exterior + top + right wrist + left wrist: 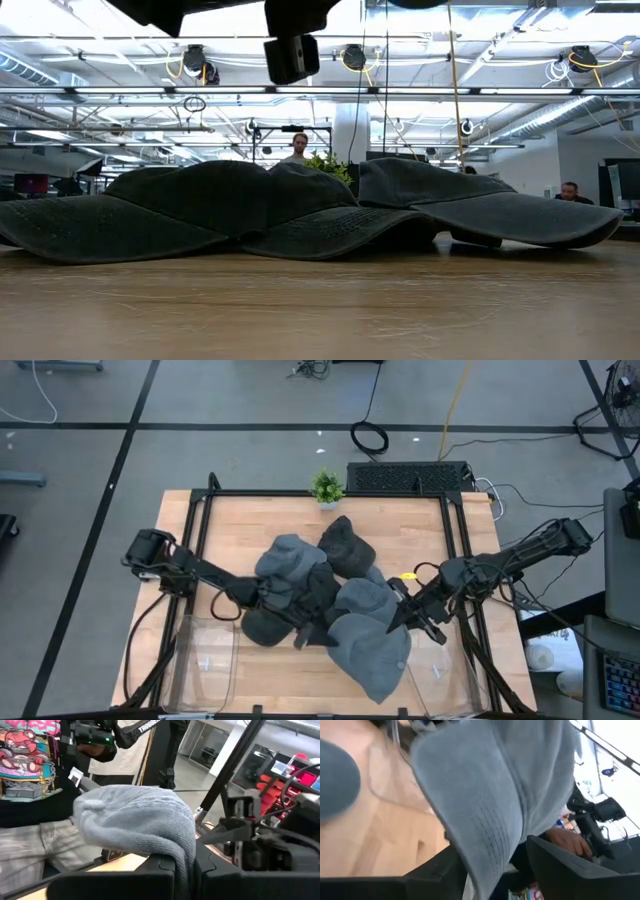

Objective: Pick & Place hat
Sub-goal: Put the top gray cap into the right transparent bin

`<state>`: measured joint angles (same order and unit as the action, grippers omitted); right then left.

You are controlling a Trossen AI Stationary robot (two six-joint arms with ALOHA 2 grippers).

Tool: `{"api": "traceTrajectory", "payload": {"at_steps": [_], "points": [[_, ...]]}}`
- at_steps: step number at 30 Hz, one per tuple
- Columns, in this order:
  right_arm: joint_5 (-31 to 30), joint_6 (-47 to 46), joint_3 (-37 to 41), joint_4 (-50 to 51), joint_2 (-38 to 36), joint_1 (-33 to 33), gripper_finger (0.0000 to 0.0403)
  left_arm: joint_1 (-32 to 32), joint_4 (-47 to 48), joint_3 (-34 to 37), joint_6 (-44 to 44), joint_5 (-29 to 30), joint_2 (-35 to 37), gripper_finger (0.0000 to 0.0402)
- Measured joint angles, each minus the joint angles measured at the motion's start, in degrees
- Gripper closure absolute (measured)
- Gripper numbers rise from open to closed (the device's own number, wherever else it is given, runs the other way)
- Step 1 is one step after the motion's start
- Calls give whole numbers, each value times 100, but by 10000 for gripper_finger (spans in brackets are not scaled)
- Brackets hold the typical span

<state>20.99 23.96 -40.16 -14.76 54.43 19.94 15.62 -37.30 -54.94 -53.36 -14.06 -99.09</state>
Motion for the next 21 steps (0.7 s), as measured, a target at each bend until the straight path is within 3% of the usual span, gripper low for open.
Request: {"api": "traceTrajectory", "payload": {"at_steps": [10, 14, 18, 21], "points": [[2, 77, 0, 4, 0, 4, 403, 140, -315, -26, 573, -24, 13, 213], [-289, 33, 0, 2, 2, 4, 402, 122, -312, -26, 895, -123, 14, 275], [-719, -254, 0, -11, 5, 3, 388, 118, -317, -26, 1405, -154, 14, 378], [-776, -474, 0, -54, 26, 4, 372, 94, -248, -21, 1687, -139, 85, 384]]}}
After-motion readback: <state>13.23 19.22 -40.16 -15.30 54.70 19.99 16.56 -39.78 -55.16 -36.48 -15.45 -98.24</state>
